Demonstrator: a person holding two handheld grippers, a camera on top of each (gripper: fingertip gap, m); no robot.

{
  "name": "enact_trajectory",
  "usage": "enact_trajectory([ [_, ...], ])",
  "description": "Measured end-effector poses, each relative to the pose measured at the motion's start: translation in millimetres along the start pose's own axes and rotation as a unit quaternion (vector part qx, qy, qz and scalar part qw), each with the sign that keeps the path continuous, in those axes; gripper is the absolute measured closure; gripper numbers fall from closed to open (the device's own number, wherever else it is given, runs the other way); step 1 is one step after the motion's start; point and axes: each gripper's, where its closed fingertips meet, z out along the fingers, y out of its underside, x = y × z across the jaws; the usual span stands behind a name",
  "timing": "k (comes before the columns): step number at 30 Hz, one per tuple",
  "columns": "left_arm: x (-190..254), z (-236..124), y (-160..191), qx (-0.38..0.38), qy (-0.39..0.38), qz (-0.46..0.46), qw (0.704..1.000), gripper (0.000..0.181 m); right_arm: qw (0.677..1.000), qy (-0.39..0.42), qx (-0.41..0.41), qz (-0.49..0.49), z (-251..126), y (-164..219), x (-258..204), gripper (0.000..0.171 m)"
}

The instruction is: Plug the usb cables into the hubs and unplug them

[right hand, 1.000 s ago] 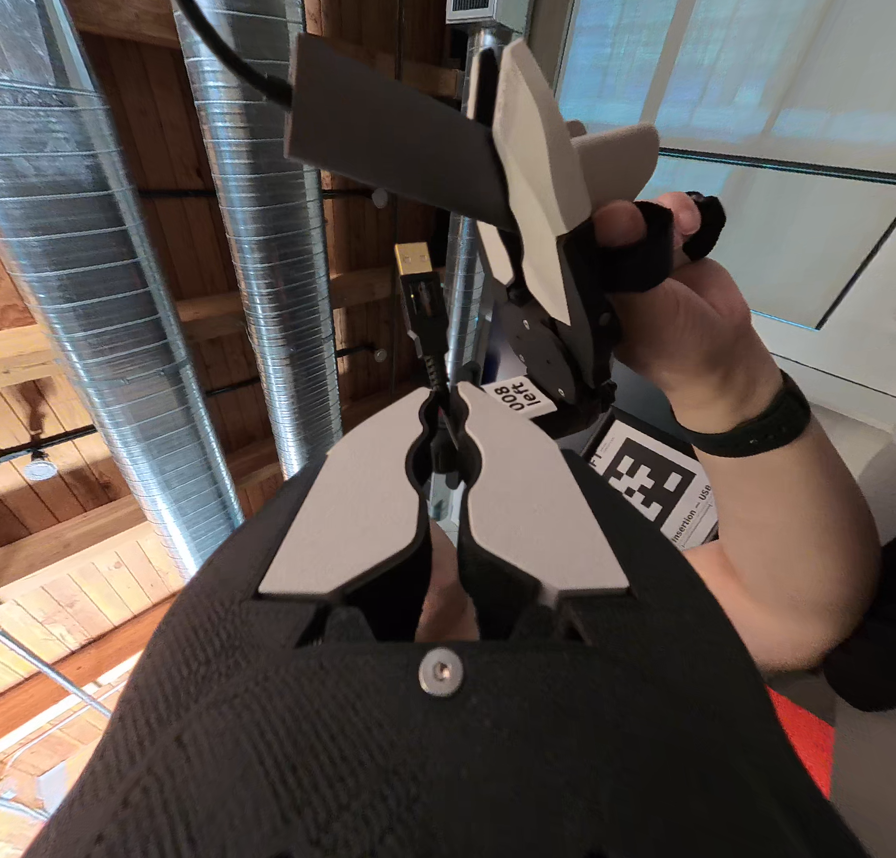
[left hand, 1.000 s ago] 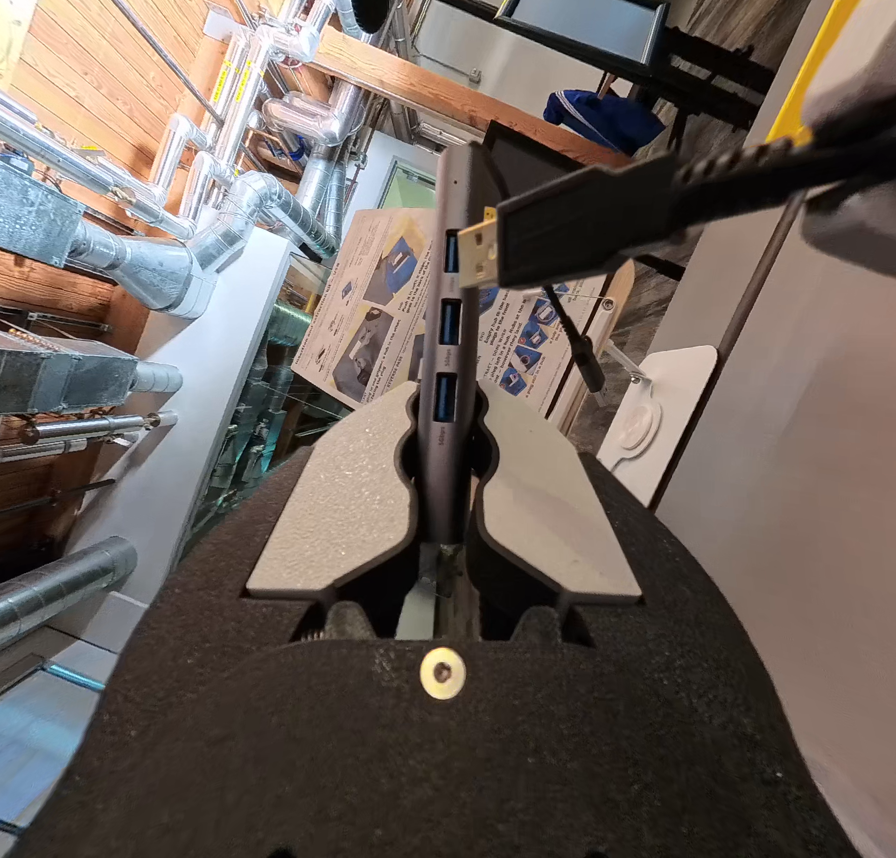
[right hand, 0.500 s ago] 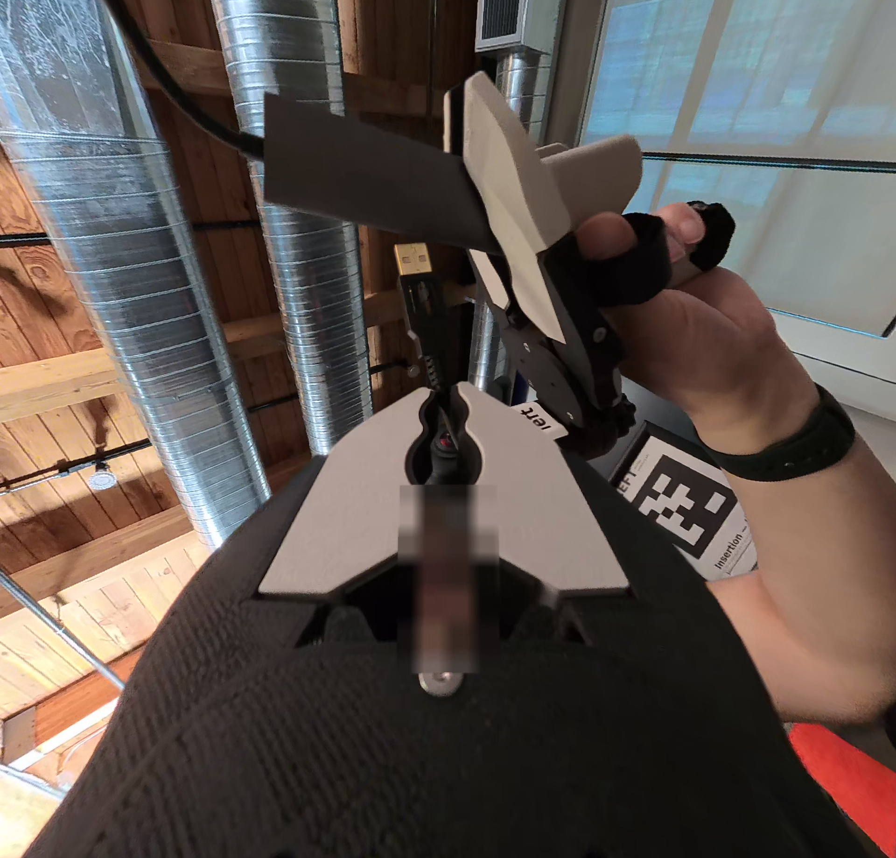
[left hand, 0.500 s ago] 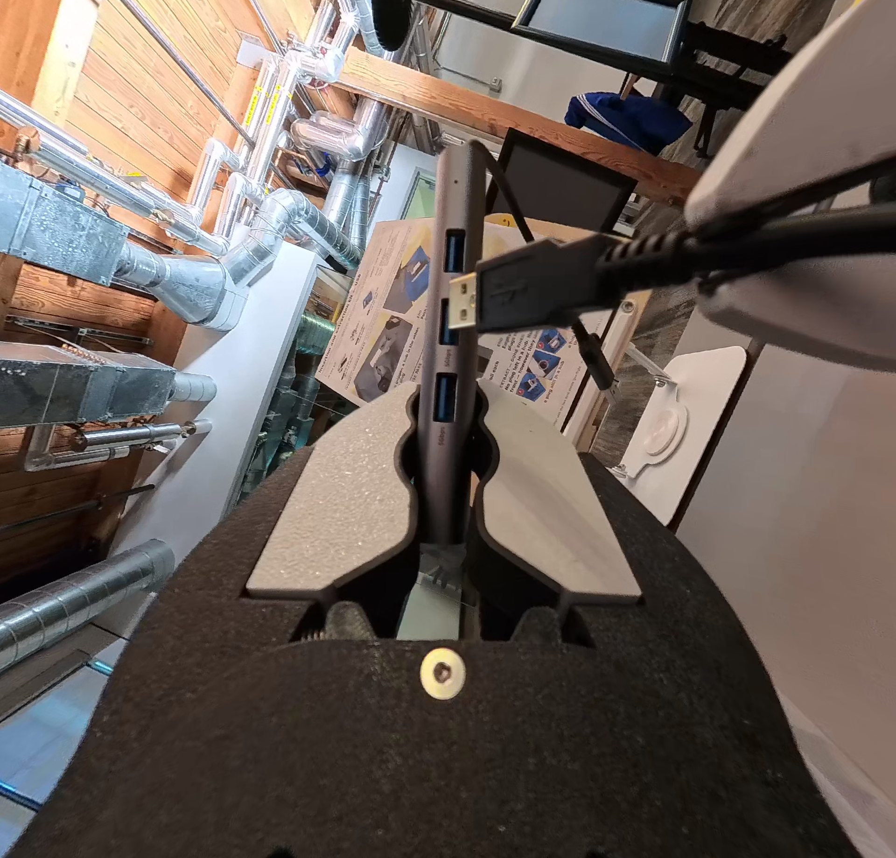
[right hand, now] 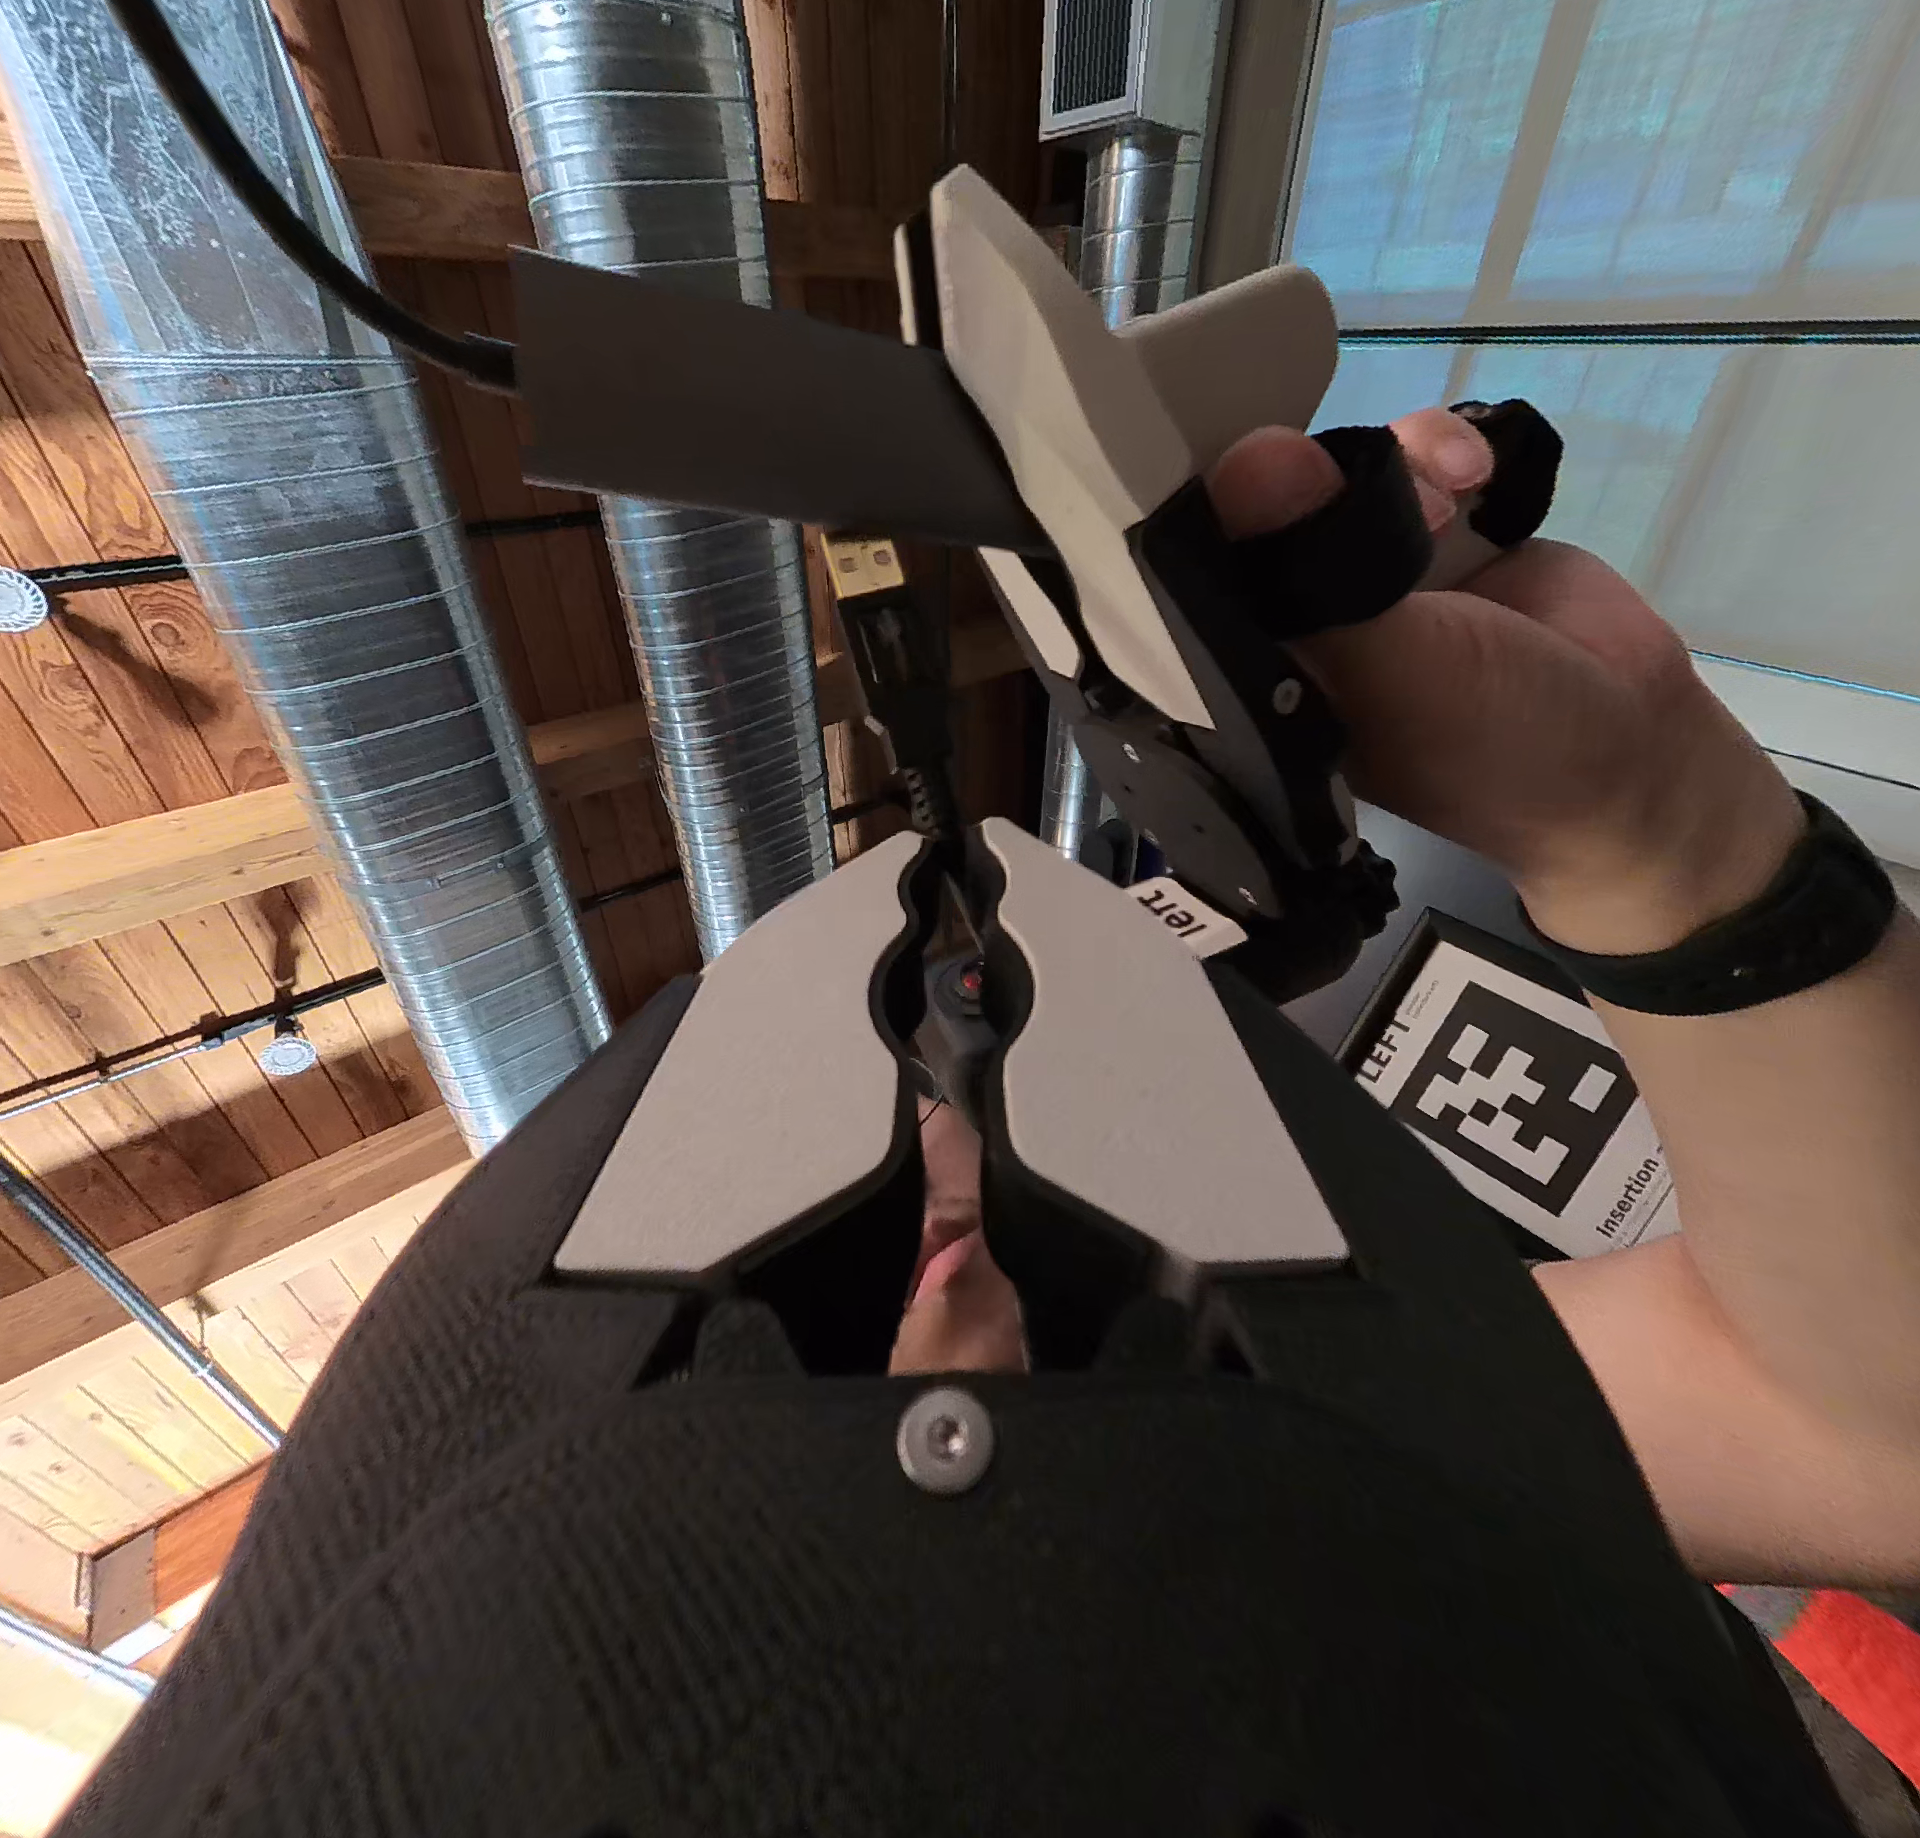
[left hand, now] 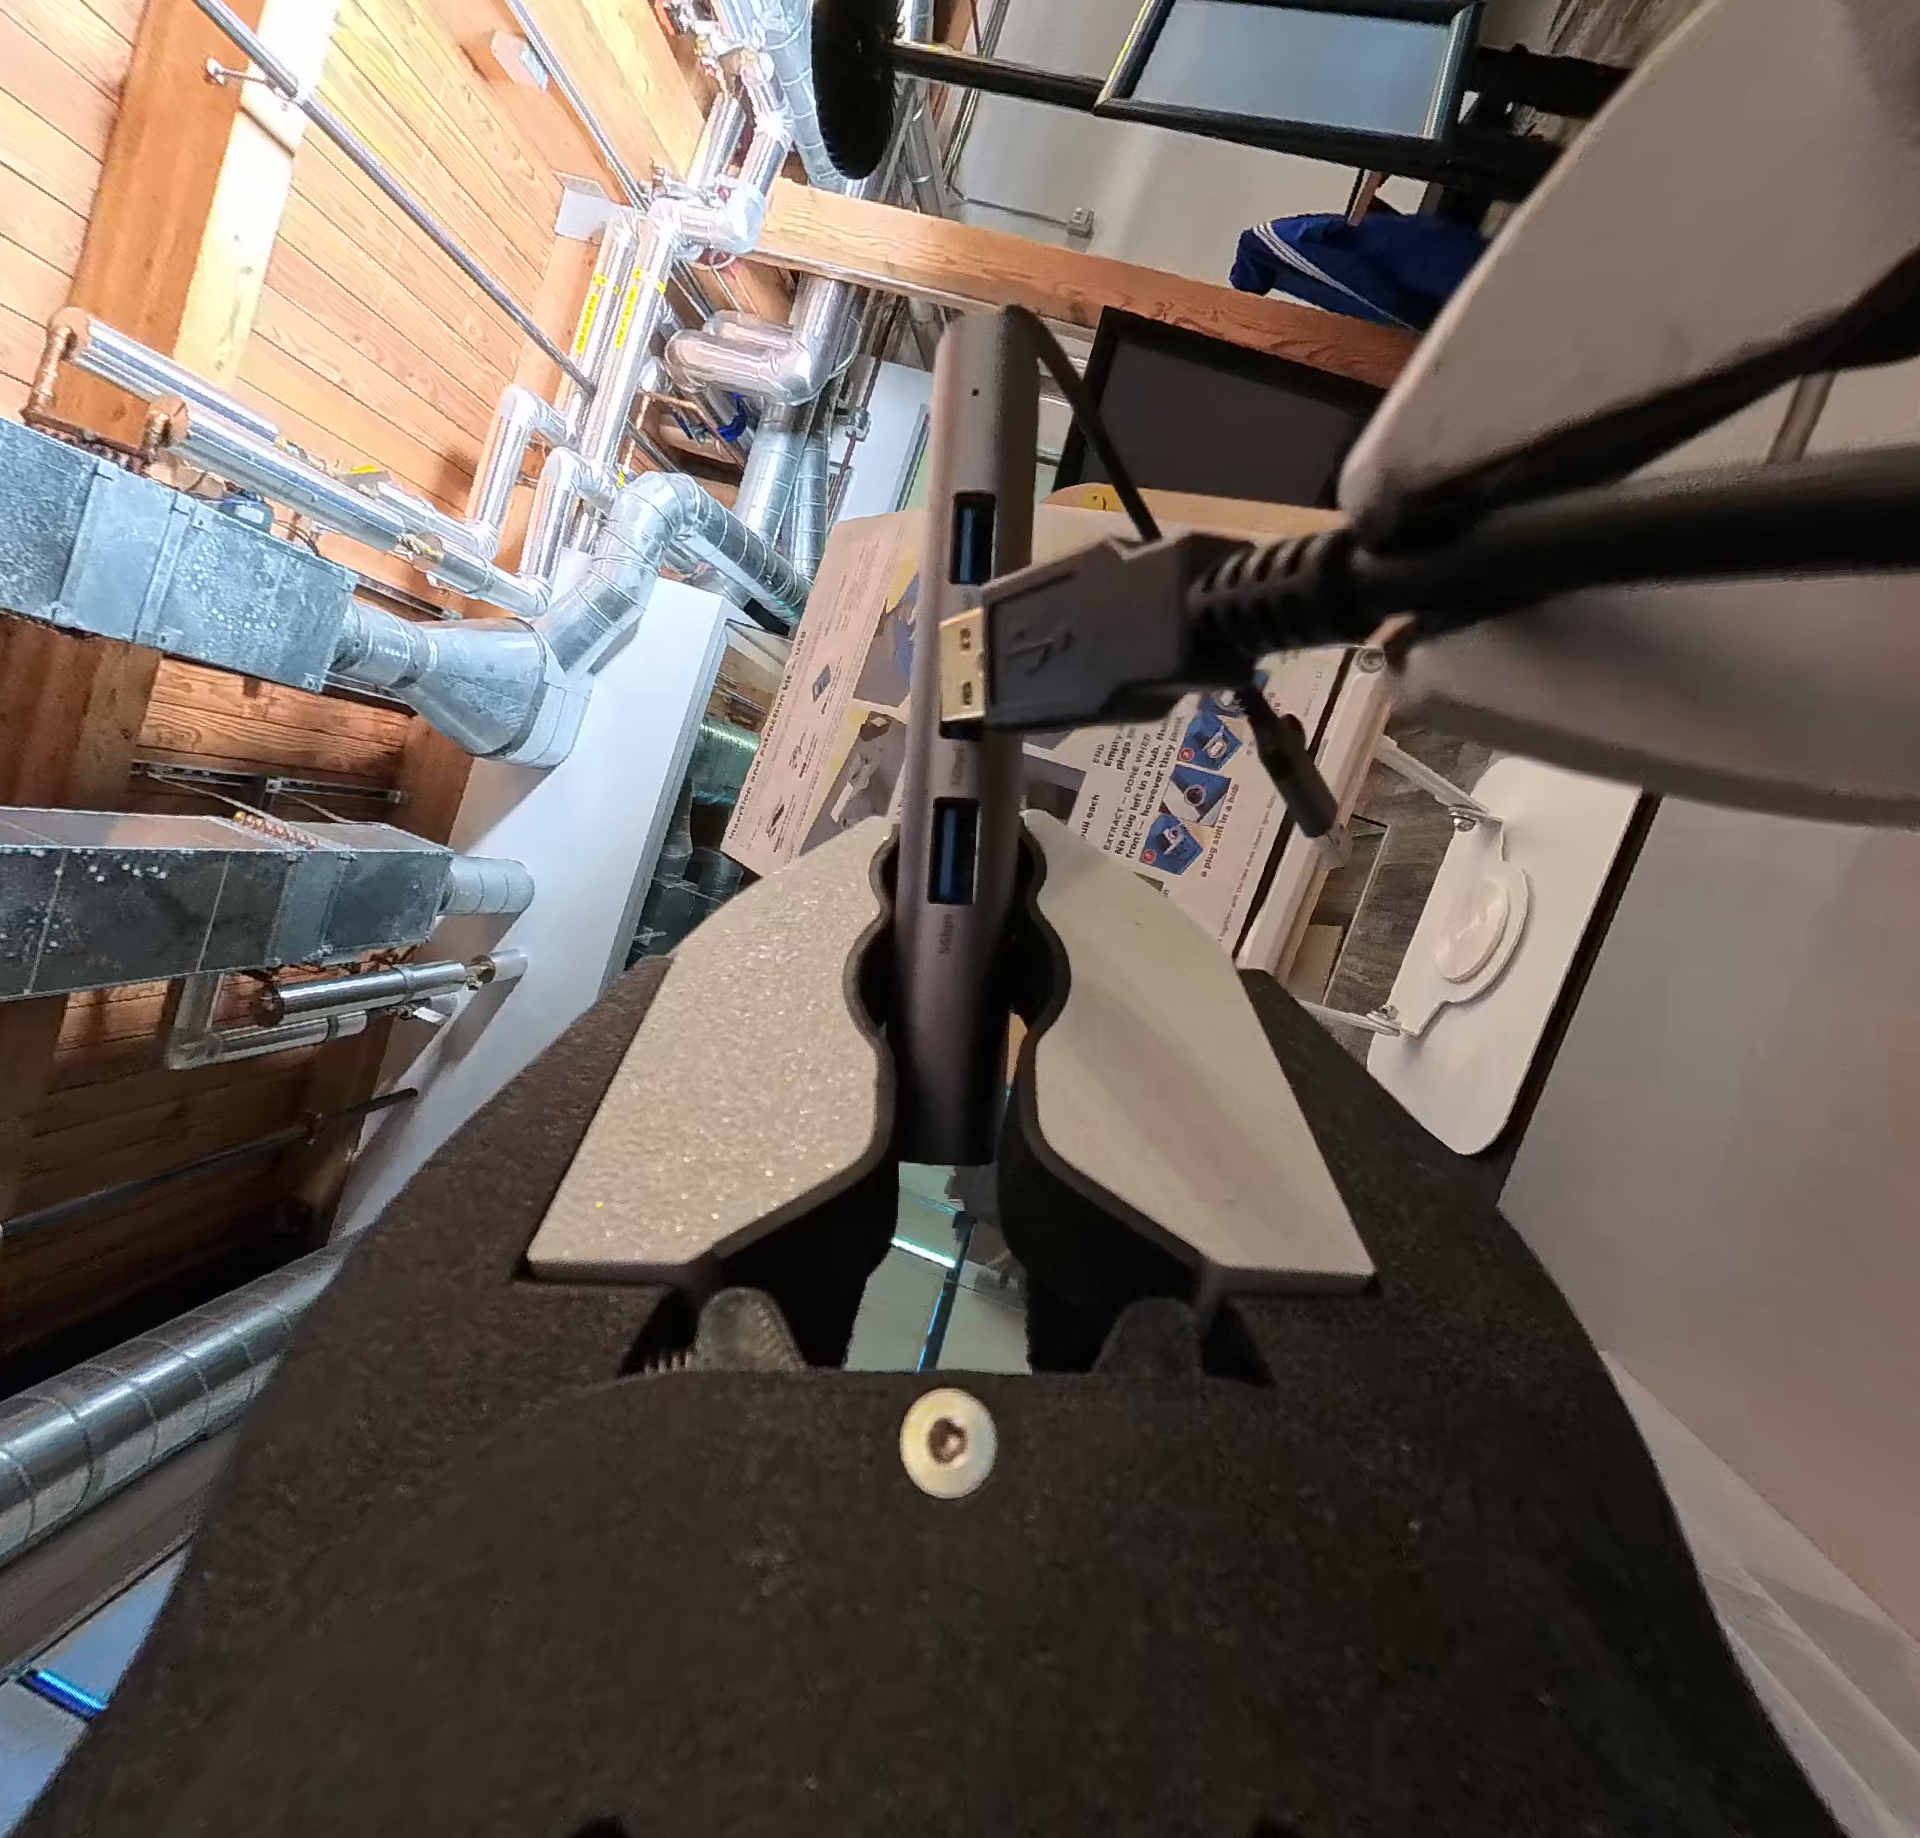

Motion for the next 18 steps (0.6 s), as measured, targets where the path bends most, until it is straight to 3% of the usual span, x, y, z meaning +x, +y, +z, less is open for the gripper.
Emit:
enact_trajectory([
  [18, -9, -11, -15, 0.066, -0.037, 0.017, 0.997, 0.165, 0.998, -0.011, 0.039, 0.055, -3, 10, 7, 0.165],
])
